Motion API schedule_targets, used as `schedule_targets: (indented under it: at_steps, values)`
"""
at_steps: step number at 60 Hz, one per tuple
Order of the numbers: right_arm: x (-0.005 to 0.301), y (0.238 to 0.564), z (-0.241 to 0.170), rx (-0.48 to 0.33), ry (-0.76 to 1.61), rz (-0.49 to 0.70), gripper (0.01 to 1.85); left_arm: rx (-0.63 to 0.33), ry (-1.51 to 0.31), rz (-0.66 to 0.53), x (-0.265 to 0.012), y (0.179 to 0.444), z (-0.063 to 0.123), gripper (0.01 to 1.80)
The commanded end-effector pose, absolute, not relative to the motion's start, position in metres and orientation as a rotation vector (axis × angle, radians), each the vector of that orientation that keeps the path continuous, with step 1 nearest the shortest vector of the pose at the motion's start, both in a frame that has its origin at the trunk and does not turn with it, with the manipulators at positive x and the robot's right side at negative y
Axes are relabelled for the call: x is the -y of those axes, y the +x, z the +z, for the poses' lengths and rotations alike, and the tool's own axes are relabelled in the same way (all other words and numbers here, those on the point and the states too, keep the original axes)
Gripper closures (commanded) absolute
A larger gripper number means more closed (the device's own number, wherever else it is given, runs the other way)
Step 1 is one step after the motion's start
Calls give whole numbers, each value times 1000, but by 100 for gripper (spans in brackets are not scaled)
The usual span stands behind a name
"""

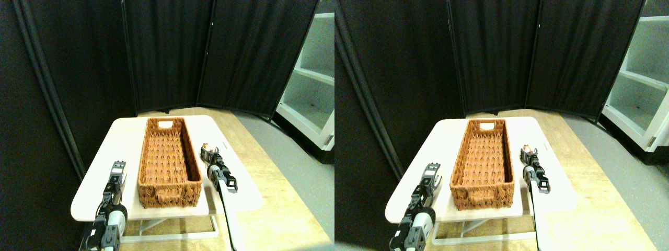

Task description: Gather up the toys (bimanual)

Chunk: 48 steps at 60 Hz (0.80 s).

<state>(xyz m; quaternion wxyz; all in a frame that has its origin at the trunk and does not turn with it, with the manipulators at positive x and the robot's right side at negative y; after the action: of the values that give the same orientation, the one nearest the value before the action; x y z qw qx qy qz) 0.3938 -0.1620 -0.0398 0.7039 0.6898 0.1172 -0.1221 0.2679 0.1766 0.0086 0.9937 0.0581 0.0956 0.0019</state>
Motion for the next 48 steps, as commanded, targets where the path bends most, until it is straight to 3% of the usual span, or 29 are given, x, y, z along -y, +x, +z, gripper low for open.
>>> schedule_targets:
  at_steps: [1, 8, 12, 29, 38, 48]
  values:
    - [160, 390, -49, -267, 1486, -320, 181, -155, 108, -4, -173, 270, 16, 154]
    - [158, 387, -46, -226, 1487, -377, 185, -157, 101, -2, -174, 269, 15, 153]
    - [159, 386, -42, -230, 1475, -353, 185, -156, 107, -6, -173, 269, 16, 154]
    - [149, 374, -3, -206, 1439, -196, 185, -123, 103, 7, -173, 268, 15, 157]
    - [134, 370, 32, -217, 1382, -49, 185, -112, 102, 22, -177, 268, 12, 159]
    - [118, 368, 64, -209, 1324, 0, 185, -105, 101, 27, -176, 267, 12, 161]
